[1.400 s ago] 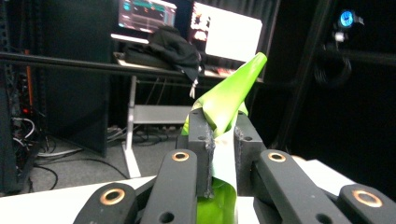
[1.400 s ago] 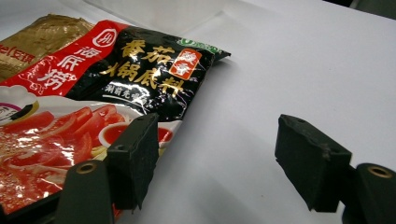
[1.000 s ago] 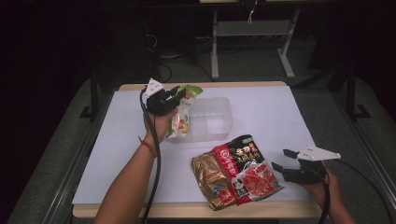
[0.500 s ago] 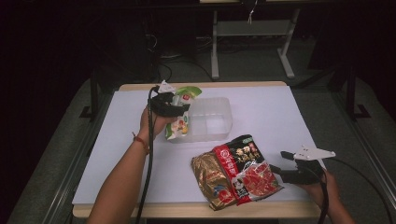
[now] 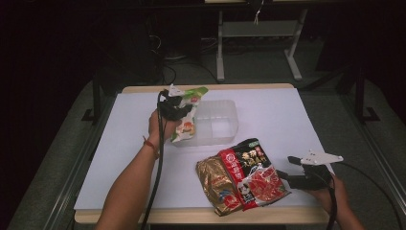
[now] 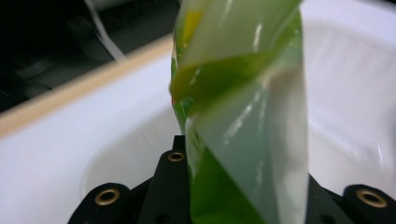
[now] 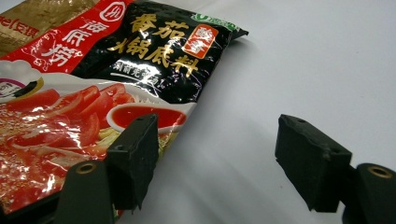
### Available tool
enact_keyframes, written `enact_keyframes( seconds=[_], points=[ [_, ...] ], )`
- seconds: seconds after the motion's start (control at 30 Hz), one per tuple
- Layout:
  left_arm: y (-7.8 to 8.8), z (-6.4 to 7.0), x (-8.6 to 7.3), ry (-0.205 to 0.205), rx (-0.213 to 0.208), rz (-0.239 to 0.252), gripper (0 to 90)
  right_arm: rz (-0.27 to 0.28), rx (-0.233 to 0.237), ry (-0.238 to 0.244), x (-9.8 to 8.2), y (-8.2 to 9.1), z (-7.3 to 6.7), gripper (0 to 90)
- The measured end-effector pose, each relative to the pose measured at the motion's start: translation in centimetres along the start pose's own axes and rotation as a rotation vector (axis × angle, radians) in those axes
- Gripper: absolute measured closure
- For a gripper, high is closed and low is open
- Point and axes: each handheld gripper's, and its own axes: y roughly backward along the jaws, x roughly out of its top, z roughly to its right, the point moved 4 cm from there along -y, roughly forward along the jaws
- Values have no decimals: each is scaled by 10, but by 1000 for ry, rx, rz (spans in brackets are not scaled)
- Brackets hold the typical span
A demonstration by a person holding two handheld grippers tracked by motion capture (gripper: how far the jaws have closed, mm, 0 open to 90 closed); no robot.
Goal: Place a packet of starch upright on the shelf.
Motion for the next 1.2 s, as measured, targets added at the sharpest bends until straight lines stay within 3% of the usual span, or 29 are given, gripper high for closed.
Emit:
enact_keyframes(
  seconds=[0.1,0.17,0.23,0.27,0.33,0.37,0.43,0.53,0.57,0.6,0.67,0.73,0.77,0.83,0.9,1.2],
  points=[
    [7,0,5,-2,72,164,797,11,-4,1,1,1,0,298],
    [9,1,3,-9,107,228,798,22,-1,7,2,2,-1,300],
    [12,1,0,1,101,317,797,28,2,10,2,3,-2,300],
    [13,1,-2,14,95,335,797,32,1,11,2,3,-2,302],
    [13,0,-4,37,76,341,790,33,0,13,2,3,-2,303],
    [7,1,-12,48,60,287,784,33,0,15,3,3,-2,303],
    [2,5,-22,7,74,249,774,28,0,17,3,3,-2,302],
    [3,6,-28,13,81,274,771,34,-2,21,4,3,-3,303],
    [3,4,-30,33,77,283,771,34,-2,21,4,3,-3,303],
    [3,2,-34,45,59,272,642,33,1,22,4,3,-4,301],
    [4,1,-36,41,58,267,525,30,0,22,3,2,-4,301],
    [8,-3,-41,41,34,254,536,27,0,20,3,2,-3,300],
    [12,-7,-46,33,15,240,500,26,1,22,3,2,-3,300],
    [14,-9,-49,29,11,235,494,25,-1,18,2,2,-3,300],
    [23,-12,-53,21,-3,260,519,28,-3,19,3,3,-2,300],
    [42,-10,-56,-37,-14,247,455,21,-6,19,3,2,-3,318]
  ],
)
